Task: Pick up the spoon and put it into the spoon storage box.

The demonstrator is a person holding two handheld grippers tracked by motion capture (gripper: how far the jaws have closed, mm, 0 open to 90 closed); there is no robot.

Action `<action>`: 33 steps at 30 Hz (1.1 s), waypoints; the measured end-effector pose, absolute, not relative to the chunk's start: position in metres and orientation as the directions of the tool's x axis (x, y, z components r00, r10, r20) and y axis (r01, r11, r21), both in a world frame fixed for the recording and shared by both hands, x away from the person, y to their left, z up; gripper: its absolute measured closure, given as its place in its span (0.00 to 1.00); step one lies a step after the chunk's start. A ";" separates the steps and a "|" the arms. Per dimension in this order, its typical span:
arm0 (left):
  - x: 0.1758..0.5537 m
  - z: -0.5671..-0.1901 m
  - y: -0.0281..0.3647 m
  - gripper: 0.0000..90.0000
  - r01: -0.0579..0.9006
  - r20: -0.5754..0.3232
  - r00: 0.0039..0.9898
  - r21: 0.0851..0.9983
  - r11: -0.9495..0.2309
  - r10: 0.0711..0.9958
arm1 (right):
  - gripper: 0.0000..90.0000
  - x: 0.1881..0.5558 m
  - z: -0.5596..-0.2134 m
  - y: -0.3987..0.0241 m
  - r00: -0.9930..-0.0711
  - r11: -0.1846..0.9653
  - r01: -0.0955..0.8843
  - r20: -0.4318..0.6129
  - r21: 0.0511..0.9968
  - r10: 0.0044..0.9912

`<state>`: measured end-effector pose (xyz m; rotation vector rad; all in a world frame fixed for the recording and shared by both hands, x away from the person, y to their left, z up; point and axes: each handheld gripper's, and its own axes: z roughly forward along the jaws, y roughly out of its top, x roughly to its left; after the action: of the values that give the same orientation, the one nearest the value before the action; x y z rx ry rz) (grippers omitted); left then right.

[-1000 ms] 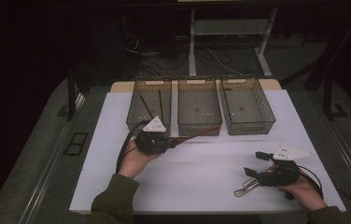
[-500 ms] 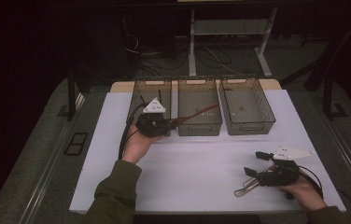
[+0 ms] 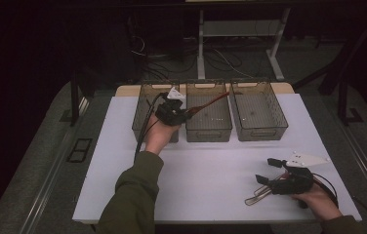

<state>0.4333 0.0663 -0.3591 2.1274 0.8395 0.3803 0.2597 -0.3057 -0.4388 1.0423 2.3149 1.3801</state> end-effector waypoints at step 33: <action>0.375 -0.370 0.077 0.36 0.393 -0.076 0.793 0.823 -0.411 0.605 | 0.15 0.261 -0.433 -0.308 -0.707 0.315 0.469 0.138 0.825 0.693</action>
<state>0.3745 0.0773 -0.3700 2.0542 0.7406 0.2897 0.2609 -0.3081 -0.4326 1.0585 2.3398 1.3410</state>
